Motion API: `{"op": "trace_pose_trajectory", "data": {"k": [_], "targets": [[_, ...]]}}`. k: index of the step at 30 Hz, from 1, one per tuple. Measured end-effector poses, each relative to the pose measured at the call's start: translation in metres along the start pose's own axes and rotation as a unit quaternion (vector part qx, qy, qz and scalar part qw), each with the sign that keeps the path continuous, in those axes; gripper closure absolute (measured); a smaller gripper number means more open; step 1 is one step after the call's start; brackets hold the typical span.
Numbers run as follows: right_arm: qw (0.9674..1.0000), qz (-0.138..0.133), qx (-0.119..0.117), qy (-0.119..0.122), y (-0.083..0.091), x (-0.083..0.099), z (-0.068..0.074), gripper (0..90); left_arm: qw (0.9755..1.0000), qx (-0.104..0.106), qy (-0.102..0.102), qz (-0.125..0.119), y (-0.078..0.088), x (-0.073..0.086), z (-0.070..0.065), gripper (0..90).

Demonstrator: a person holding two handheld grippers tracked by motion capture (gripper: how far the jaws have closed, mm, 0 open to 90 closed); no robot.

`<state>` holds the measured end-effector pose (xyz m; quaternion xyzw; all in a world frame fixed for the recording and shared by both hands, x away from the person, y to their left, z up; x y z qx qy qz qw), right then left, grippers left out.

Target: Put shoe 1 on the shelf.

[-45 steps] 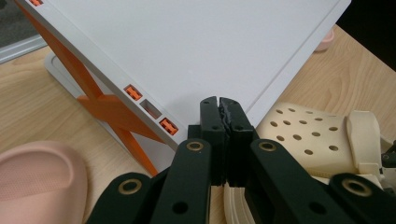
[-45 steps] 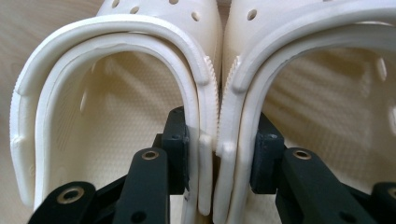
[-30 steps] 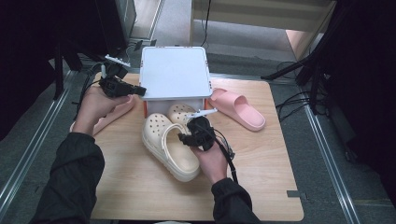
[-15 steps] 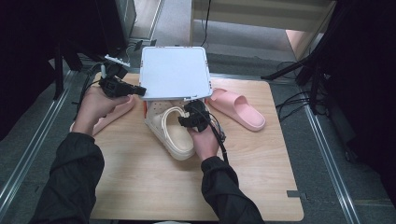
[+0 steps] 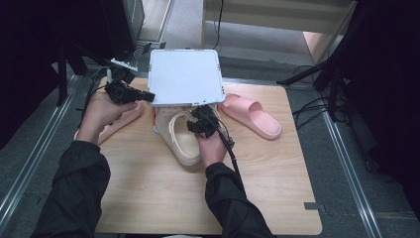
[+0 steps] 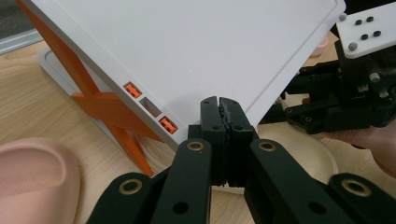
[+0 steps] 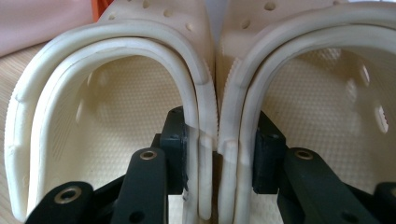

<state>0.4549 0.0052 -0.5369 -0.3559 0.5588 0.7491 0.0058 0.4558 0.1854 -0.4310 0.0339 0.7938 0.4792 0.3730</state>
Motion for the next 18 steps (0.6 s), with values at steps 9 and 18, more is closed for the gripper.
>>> {"op": "trace_pose_trajectory", "data": {"k": [9, 18], "targets": [[0.9998, -0.012, -0.012, 0.007, 0.004, 0.005, 0.002, 55.0, 1.0000, -0.001, -0.001, 0.000, 0.000, 0.000, 0.000, 89.1], [0.9993, -0.021, -0.031, 0.006, 0.025, 0.010, 0.002, 51.4, 1.0000, -0.002, 0.000, 0.000, 0.000, 0.000, 0.000, 89.1]]}}
Point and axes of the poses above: each handheld gripper's, and its own axes: y roughly backward along the jaws, x roughly out of its underside, z roughly to its left, the point moved 8 cm from there along -y, roughly forward along the jaws, and after that the axes turned 10 degrees about z, right-handed, at the moved point
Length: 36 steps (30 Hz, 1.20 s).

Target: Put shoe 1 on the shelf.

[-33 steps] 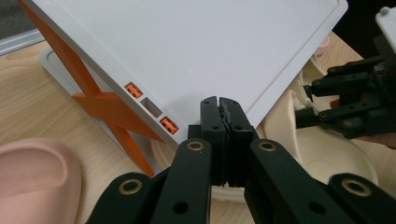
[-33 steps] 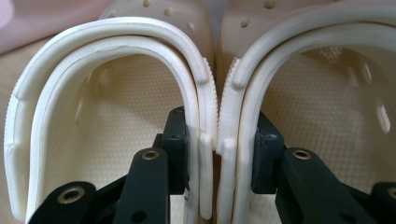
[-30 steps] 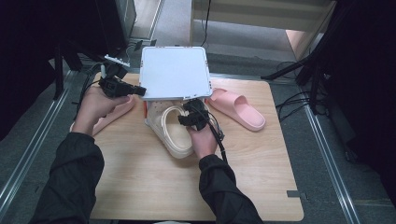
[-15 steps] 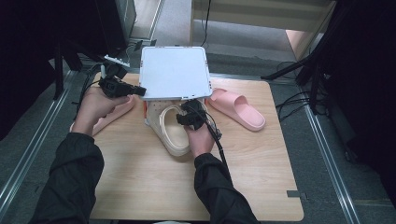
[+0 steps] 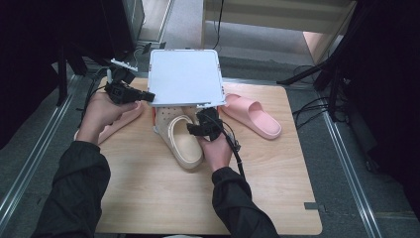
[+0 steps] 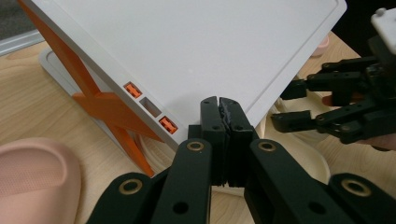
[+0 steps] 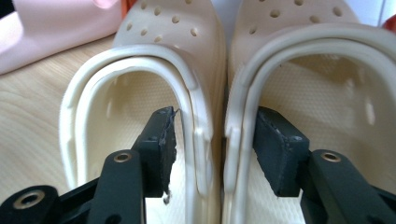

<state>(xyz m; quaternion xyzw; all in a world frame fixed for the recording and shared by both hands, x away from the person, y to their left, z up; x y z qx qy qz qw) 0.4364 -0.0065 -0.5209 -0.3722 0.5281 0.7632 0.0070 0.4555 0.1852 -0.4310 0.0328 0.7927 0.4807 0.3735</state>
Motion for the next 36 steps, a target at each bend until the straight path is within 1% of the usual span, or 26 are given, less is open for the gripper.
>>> {"op": "trace_pose_trajectory", "data": {"k": [3, 4, 6, 9, 11, 12, 14, 16, 17, 18, 19, 22, 23, 25, 29, 32, 34, 36], "targets": [[0.9999, -0.004, -0.009, 0.005, 0.012, 0.006, 0.000, 57.8, 1.0000, 0.000, 0.000, 0.000, 0.000, 0.000, 0.000, 89.2], [0.9999, -0.006, -0.012, 0.004, 0.016, 0.009, 0.000, 60.0, 1.0000, -0.001, 0.001, 0.000, 0.000, 0.000, 0.000, 89.2], [0.9997, -0.007, -0.020, 0.009, 0.023, 0.015, 0.001, 66.0, 1.0000, -0.002, 0.002, 0.001, 0.000, 0.000, 0.000, 89.2], [0.9994, -0.002, -0.025, 0.023, 0.032, 0.027, 0.002, 76.5, 1.0000, -0.003, 0.003, 0.002, 0.000, 0.000, 0.000, 89.2], [0.9991, 0.002, -0.034, 0.025, 0.037, 0.035, 0.003, 80.7, 1.0000, -0.004, 0.004, 0.002, 0.000, 0.000, -0.001, 89.2], [0.9990, 0.003, -0.038, 0.025, 0.039, 0.039, 0.005, 81.9, 1.0000, -0.004, 0.004, 0.002, 0.000, 0.000, -0.001, 89.2], [0.9984, 0.006, -0.047, 0.030, 0.043, 0.048, 0.008, 84.4, 1.0000, -0.004, 0.004, 0.002, 0.000, 0.000, -0.001, 89.2], [0.9976, 0.007, -0.056, 0.041, 0.046, 0.056, 0.011, 85.2, 1.0000, -0.004, 0.004, 0.001, 0.000, 0.000, 0.000, 89.2], [0.9969, 0.014, -0.064, 0.044, 0.047, 0.061, 0.014, 86.1, 1.0000, -0.004, 0.004, 0.001, 0.000, 0.000, 0.000, 89.2], [0.9964, 0.019, -0.064, 0.051, 0.048, 0.066, 0.017, 89.5, 1.0000, -0.004, 0.004, 0.001, 0.000, 0.000, 0.000, 89.2], [0.9960, 0.022, -0.060, 0.062, 0.049, 0.071, 0.019, 90.0, 1.0000, -0.004, 0.004, 0.001, 0.000, 0.000, 0.000, 89.2], [0.9943, 0.027, -0.073, 0.072, 0.049, 0.084, 0.026, 90.0, 1.0000, -0.005, 0.004, 0.001, 0.000, 0.000, -0.001, 89.2], [0.9943, 0.029, -0.071, 0.074, 0.049, 0.088, 0.027, 90.0, 1.0000, -0.005, 0.004, 0.000, 0.000, 0.000, -0.001, 89.2], [0.9933, 0.030, -0.082, 0.075, 0.047, 0.095, 0.030, 90.0, 1.0000, -0.006, 0.004, 0.000, 0.000, 0.000, -0.001, 89.2], [0.9918, 0.040, -0.087, 0.085, 0.041, 0.109, 0.032, 90.0, 1.0000, -0.005, 0.004, -0.001, 0.000, 0.000, -0.001, 89.2], [0.9902, 0.063, -0.091, 0.084, 0.031, 0.119, 0.032, 90.0, 1.0000, -0.004, 0.007, -0.002, 0.000, 0.000, 0.000, 89.3], [0.9898, 0.070, -0.088, 0.087, 0.025, 0.122, 0.032, 90.0, 1.0000, -0.005, 0.006, -0.002, 0.000, 0.000, -0.001, 89.4], [0.9897, 0.072, -0.087, 0.087, 0.020, 0.122, 0.031, 90.0, 1.0000, -0.006, 0.004, -0.001, 0.000, 0.000, -0.001, 89.4]]}}
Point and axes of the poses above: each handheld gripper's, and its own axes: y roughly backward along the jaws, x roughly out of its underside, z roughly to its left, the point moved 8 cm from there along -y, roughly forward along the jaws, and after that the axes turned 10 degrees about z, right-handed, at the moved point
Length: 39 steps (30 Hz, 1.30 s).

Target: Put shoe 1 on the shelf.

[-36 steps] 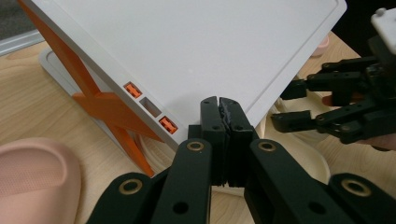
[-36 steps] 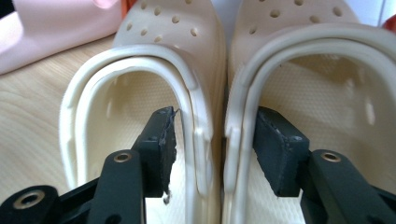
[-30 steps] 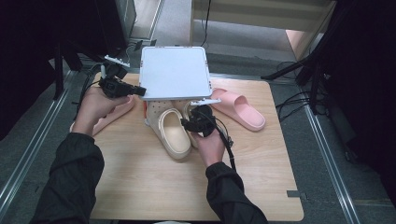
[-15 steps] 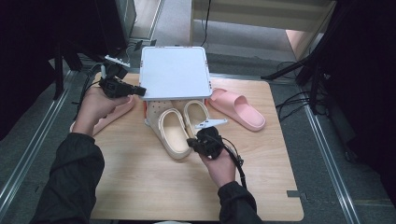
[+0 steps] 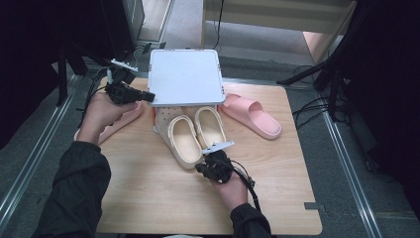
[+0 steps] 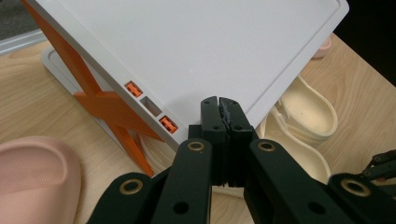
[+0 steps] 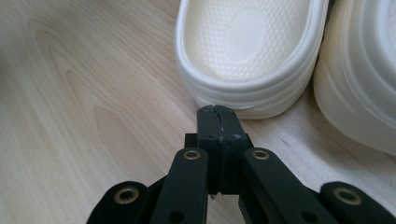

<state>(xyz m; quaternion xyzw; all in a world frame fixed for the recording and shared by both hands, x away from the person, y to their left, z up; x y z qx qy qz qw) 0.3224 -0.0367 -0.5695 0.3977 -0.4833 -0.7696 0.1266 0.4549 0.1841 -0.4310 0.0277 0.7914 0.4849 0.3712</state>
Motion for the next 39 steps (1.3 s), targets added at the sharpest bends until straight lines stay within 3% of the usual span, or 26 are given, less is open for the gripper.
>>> {"op": "trace_pose_trajectory", "data": {"k": [4, 6, 19, 22, 28, 31, 39], "targets": [[1.0000, 0.001, -0.004, 0.002, -0.005, -0.006, 0.001, 90.0, 1.0000, 0.001, 0.002, -0.001, 0.000, 0.000, 0.000, 89.4], [1.0000, 0.004, 0.005, 0.006, -0.007, -0.008, 0.002, 90.0, 1.0000, 0.001, 0.000, -0.001, 0.000, 0.000, 0.000, 89.4], [0.9998, -0.021, 0.005, 0.002, -0.013, -0.040, 0.010, 90.0, 1.0000, 0.002, 0.003, 0.000, 0.000, 0.000, 0.000, 89.5], [0.9997, -0.025, 0.005, -0.005, -0.015, -0.049, 0.009, 90.0, 1.0000, 0.002, 0.003, 0.000, 0.000, 0.000, -0.001, 89.5], [0.9991, -0.026, 0.032, -0.005, -0.025, -0.064, 0.001, 89.8, 1.0000, 0.001, 0.003, 0.000, 0.000, 0.000, -0.001, 89.5], [0.9994, -0.026, 0.022, -0.010, -0.028, -0.071, 0.001, 90.0, 1.0000, 0.001, 0.003, 0.001, 0.000, 0.000, 0.000, 89.5], [0.9984, -0.037, 0.039, -0.014, -0.037, -0.085, -0.004, 90.0, 1.0000, 0.001, 0.003, 0.001, 0.000, 0.000, -0.001, 89.6]]}}
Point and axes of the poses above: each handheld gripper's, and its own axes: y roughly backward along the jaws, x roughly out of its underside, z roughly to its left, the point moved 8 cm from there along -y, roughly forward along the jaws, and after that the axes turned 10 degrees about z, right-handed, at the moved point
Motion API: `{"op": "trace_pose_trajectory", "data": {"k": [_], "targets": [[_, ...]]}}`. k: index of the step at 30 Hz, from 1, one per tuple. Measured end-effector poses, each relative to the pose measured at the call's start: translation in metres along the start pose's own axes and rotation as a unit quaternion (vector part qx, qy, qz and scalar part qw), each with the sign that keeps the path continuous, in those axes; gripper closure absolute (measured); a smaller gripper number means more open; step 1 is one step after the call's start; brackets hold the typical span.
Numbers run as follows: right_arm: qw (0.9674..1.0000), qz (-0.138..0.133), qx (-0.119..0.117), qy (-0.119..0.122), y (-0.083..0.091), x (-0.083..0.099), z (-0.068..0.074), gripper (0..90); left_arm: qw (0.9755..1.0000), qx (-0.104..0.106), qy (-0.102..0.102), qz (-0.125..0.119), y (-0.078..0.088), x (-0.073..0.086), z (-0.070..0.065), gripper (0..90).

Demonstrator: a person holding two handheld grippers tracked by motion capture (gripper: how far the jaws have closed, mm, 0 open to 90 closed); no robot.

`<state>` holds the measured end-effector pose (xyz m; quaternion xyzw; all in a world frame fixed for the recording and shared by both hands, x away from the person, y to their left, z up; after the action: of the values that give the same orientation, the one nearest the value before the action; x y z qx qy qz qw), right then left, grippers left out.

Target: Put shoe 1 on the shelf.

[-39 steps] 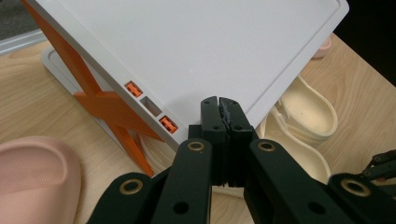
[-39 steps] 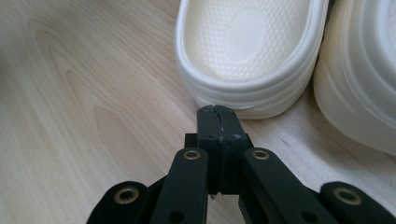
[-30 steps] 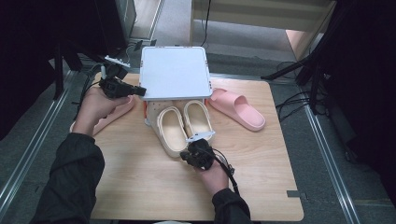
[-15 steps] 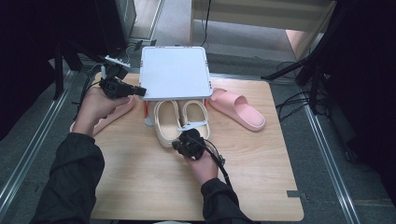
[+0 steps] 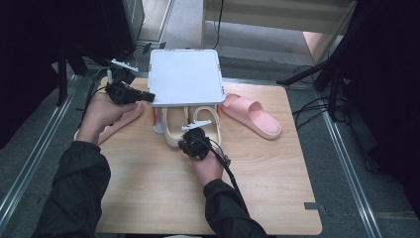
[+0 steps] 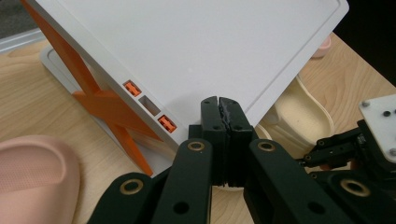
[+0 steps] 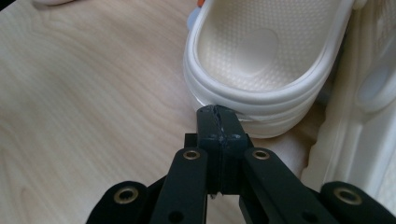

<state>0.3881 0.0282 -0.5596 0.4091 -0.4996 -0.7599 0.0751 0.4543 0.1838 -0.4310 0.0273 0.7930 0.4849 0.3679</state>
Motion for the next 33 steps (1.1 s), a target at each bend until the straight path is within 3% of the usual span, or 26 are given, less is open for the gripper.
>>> {"op": "trace_pose_trajectory", "data": {"k": [7, 11, 17, 29, 33], "targets": [[0.9995, -0.020, -0.001, -0.026, -0.013, -0.020, -0.007, 90.0, 1.0000, -0.001, 0.000, 0.000, 0.000, 0.000, 0.000, 89.6], [0.9994, -0.028, 0.012, -0.016, -0.019, -0.029, -0.010, 88.6, 1.0000, 0.001, -0.001, -0.001, 0.000, 0.000, 0.001, 89.5], [0.9992, -0.030, 0.016, -0.021, -0.023, -0.034, -0.011, 90.0, 1.0000, 0.004, -0.002, -0.003, 0.000, 0.001, 0.001, 89.5], [0.9990, -0.039, -0.010, -0.017, 0.020, -0.001, -0.007, 90.0, 1.0000, 0.001, 0.000, -0.004, 0.000, 0.001, 0.001, 89.5], [0.9993, -0.031, -0.013, -0.014, 0.030, 0.010, -0.008, 90.0, 1.0000, 0.002, 0.000, -0.005, 0.000, 0.001, 0.001, 89.5]]}}
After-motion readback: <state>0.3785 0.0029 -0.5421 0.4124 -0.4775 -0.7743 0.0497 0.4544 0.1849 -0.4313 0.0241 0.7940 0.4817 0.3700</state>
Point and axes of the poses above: each handheld gripper's, and its own axes: y roughly backward along the jaws, x roughly out of its underside, z roughly to its left, the point moved 8 cm from there along -y, roughly forward along the jaws, and after that the axes turned 10 degrees about z, right-handed, at the moved point
